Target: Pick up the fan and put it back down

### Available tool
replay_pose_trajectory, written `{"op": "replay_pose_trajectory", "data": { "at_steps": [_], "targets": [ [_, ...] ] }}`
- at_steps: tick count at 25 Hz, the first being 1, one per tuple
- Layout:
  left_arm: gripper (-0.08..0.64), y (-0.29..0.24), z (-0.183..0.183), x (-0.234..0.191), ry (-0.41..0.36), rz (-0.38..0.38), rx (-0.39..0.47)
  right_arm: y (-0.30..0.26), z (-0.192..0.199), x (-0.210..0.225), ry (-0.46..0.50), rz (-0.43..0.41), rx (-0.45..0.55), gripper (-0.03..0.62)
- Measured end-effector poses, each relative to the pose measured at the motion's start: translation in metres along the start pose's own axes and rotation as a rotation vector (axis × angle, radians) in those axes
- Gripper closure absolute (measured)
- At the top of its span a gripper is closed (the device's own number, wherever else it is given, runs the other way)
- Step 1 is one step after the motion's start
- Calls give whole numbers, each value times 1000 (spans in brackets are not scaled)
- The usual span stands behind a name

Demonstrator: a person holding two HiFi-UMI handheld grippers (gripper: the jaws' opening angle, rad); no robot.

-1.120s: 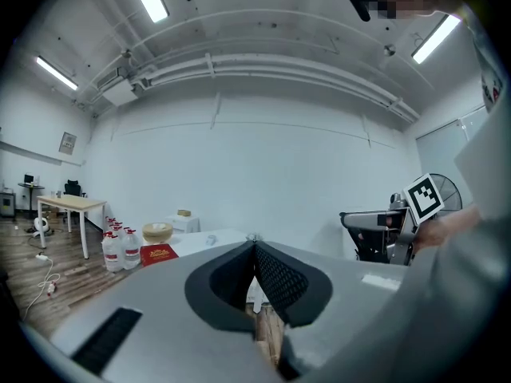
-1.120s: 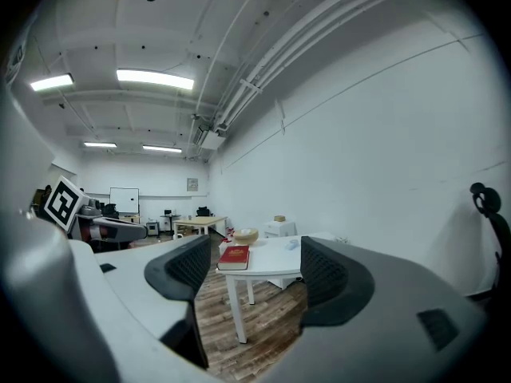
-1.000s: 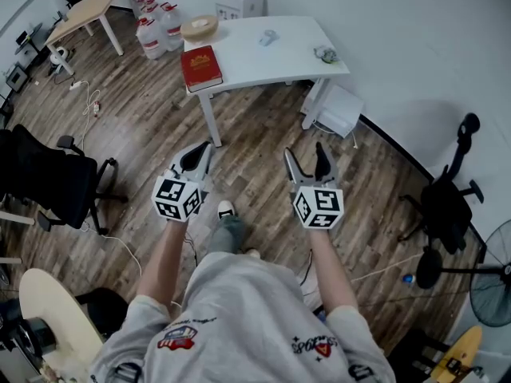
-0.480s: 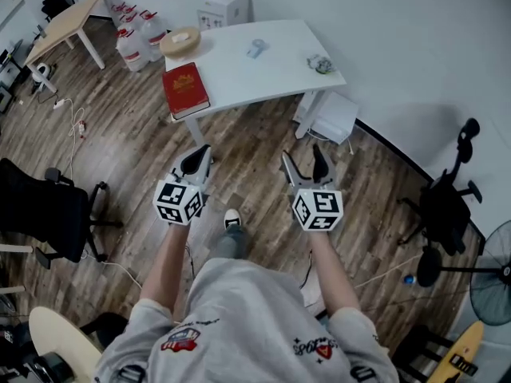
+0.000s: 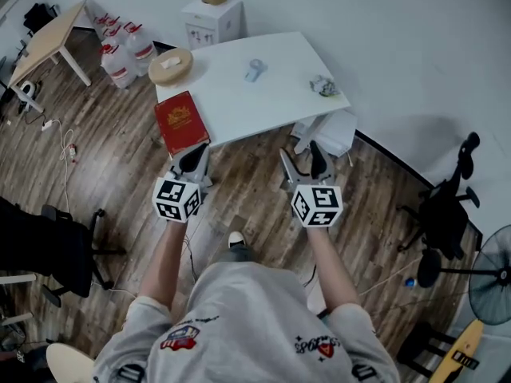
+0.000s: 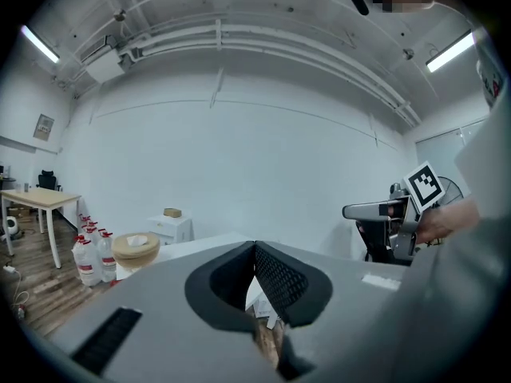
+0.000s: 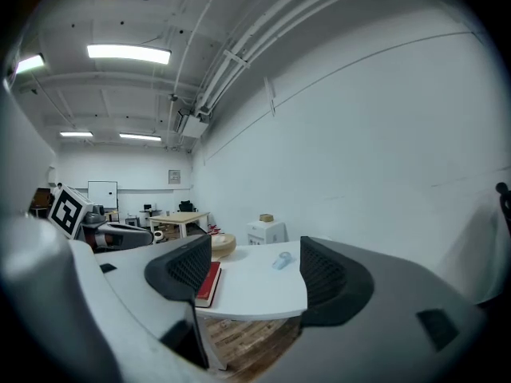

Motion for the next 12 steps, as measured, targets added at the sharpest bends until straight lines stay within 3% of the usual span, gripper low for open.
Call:
{"op": "replay_pose_trajectory", "data": {
  "at_steps": [12],
  "targets": [
    [555, -51, 4, -91, 8, -32, -5, -120, 11, -4, 6, -30, -46, 267]
  ]
}}
Point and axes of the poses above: the fingertips, and each gripper's own axes: y backward along the fingers, x to its right, z out of its underside, the point moved 8 cm from there along y, backward along the fingers, and after that the axes turned 9 degrees about x, right-handed, at the moved point
